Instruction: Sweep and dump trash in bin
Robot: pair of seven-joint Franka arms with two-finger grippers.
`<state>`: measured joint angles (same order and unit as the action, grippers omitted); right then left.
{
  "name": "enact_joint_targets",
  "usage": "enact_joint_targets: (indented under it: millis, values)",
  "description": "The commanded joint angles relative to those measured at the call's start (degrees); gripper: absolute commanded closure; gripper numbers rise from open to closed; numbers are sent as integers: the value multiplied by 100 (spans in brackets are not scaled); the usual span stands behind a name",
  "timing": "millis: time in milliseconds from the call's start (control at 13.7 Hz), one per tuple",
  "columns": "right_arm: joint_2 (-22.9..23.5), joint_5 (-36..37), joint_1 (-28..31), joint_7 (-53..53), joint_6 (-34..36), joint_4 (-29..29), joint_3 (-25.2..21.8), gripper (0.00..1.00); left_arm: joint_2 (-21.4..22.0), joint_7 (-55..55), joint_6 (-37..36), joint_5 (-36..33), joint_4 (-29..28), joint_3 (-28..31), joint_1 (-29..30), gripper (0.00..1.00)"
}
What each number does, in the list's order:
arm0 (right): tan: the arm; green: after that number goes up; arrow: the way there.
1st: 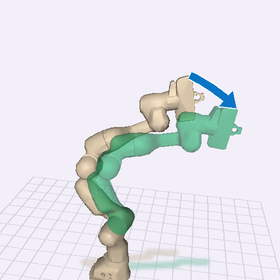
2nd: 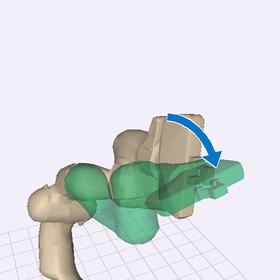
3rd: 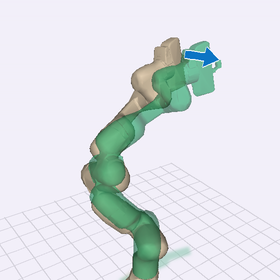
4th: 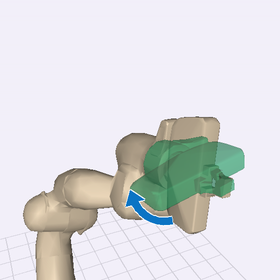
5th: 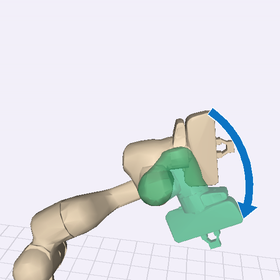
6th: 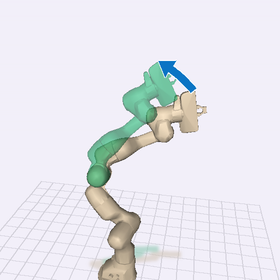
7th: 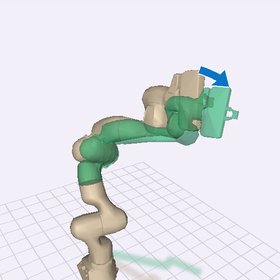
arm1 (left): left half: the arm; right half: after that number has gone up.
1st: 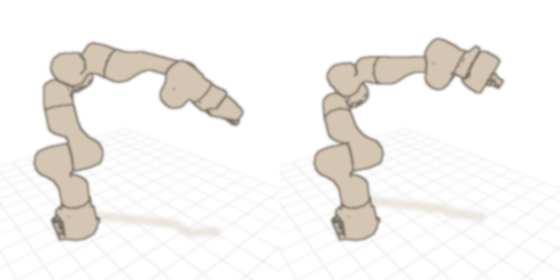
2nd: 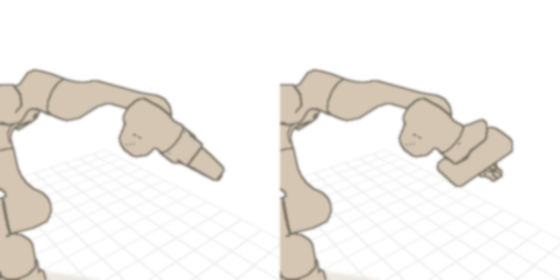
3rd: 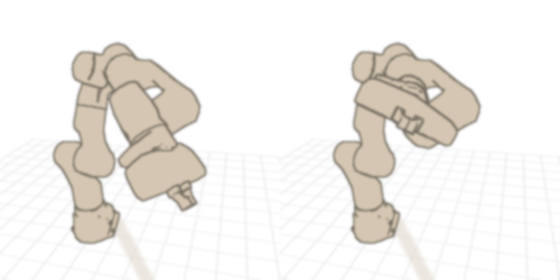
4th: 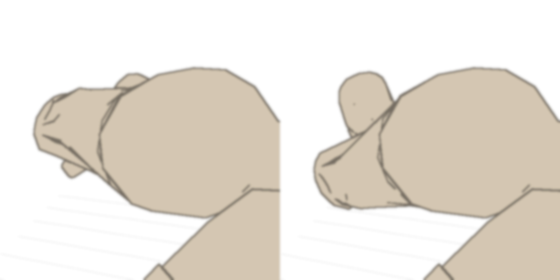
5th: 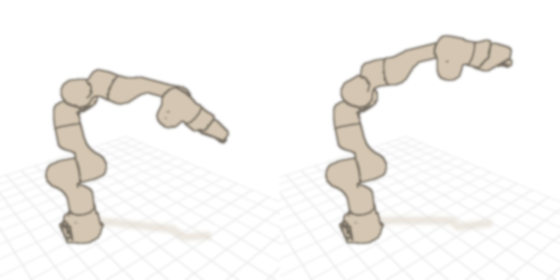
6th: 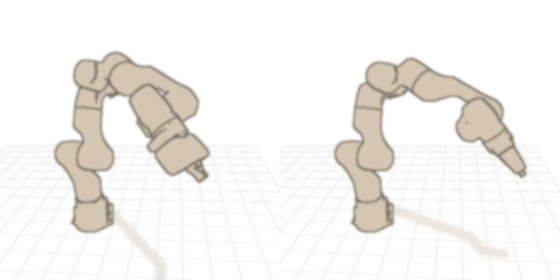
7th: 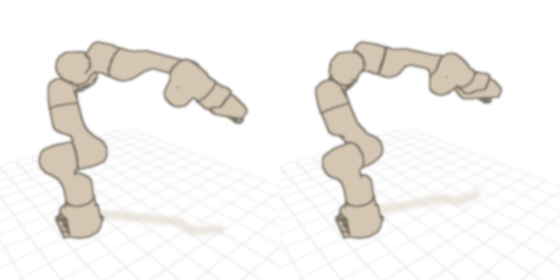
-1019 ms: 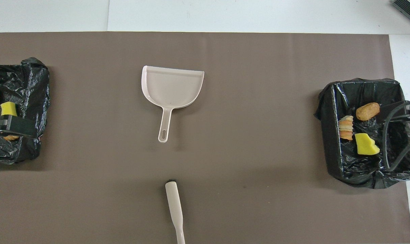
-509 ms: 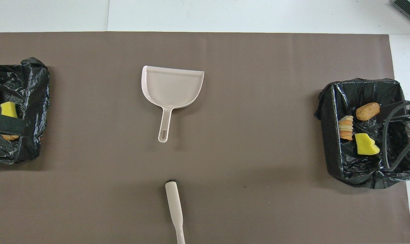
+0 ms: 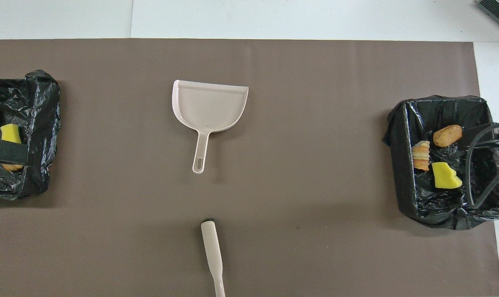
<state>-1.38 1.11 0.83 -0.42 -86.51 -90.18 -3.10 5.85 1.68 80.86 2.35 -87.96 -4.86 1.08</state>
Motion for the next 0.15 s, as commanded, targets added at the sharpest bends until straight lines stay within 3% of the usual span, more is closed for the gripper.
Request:
enact_joint_targets:
  millis: [0, 73]
  values:
    - [-46, 3, 13, -98, 20, -70, 20, 0, 48, -53, 70, 46, -37, 55, -11, 0]
    - [-46, 3, 13, -98, 20, -70, 20, 0, 48, -10, 113, 55, -37, 55, -11, 0]
